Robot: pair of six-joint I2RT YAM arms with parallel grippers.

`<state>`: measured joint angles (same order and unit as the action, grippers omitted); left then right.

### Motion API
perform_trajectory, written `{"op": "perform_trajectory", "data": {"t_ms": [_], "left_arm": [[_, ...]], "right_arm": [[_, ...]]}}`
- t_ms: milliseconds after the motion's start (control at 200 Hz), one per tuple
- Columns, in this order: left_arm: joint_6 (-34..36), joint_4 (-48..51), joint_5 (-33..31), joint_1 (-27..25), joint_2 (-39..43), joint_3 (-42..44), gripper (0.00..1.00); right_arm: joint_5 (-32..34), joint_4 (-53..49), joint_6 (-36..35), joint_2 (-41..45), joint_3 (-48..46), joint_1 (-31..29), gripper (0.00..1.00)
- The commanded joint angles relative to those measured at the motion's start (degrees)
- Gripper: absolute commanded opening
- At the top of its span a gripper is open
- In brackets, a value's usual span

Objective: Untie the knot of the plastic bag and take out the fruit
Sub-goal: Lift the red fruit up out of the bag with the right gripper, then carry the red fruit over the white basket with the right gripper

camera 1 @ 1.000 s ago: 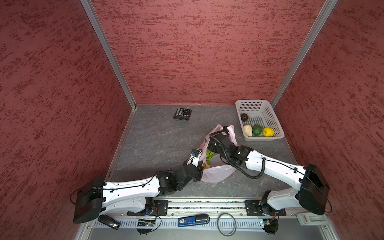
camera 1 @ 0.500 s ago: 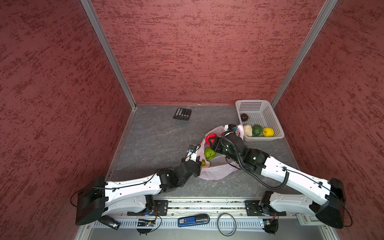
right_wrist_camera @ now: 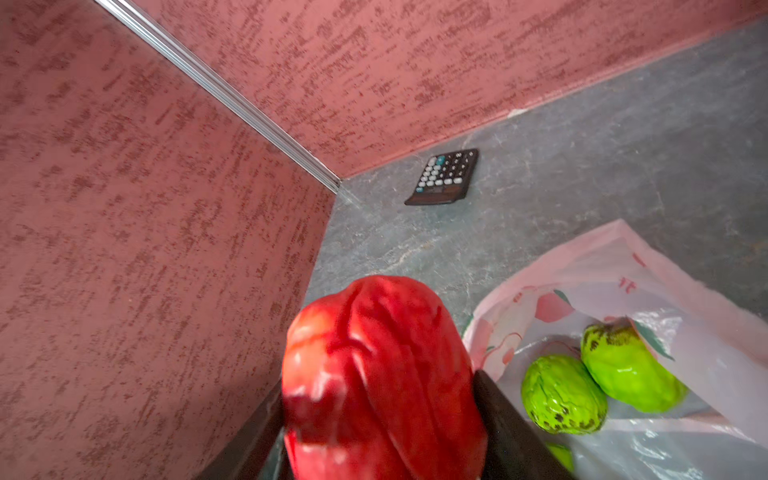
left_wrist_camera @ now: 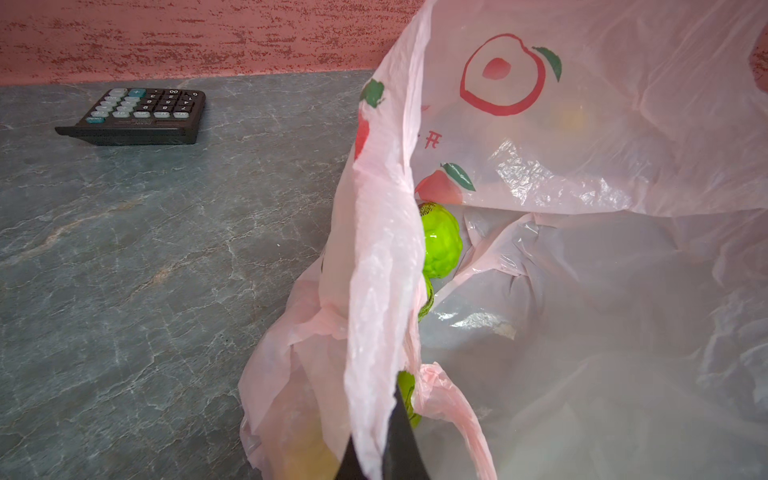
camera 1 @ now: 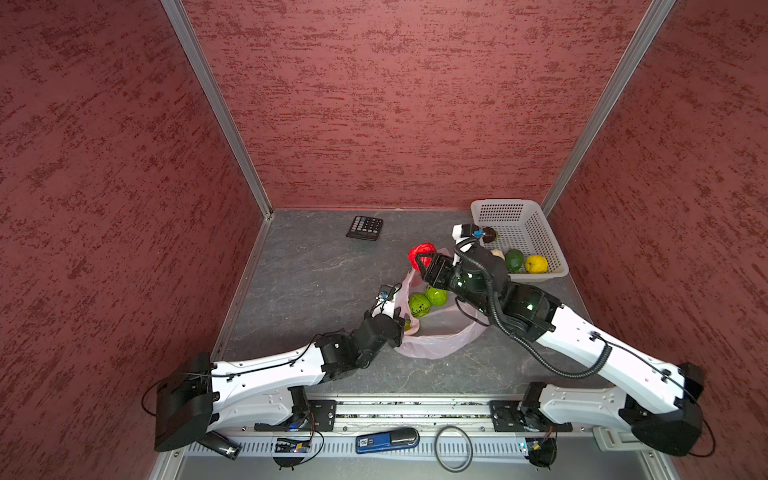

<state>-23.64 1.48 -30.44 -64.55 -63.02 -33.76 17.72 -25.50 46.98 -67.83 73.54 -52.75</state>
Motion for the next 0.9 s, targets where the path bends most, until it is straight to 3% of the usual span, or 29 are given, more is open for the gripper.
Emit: {"op": "perform_trajectory", "data": {"t_ms": [0,321,631,897], "left_arm": [[0.79,-0.07,0.37,0.22,0.14,-1.39,0.0],[1.48,1.16,1.07,0.45,1.54,-1.13,0.0],[0.47,3.03,2.29,0.84,3.77,-0.09,0.0],[-0.8,4.06,3.55,1.18,4.05,0.43,0.0]], "right_arm": [[2.07,-3.82,-3.04,-0.85,4.62,2.06,0.51],[-5.36,-6.39,-8.25,-2.39,11.72,20.16,0.51],[-13.17,0.02,-11.12,-3.97,2.38,41.58,0.52],[-16.15,8.82,-15.2,-16.37,-0.5,51.99,0.52]]}}
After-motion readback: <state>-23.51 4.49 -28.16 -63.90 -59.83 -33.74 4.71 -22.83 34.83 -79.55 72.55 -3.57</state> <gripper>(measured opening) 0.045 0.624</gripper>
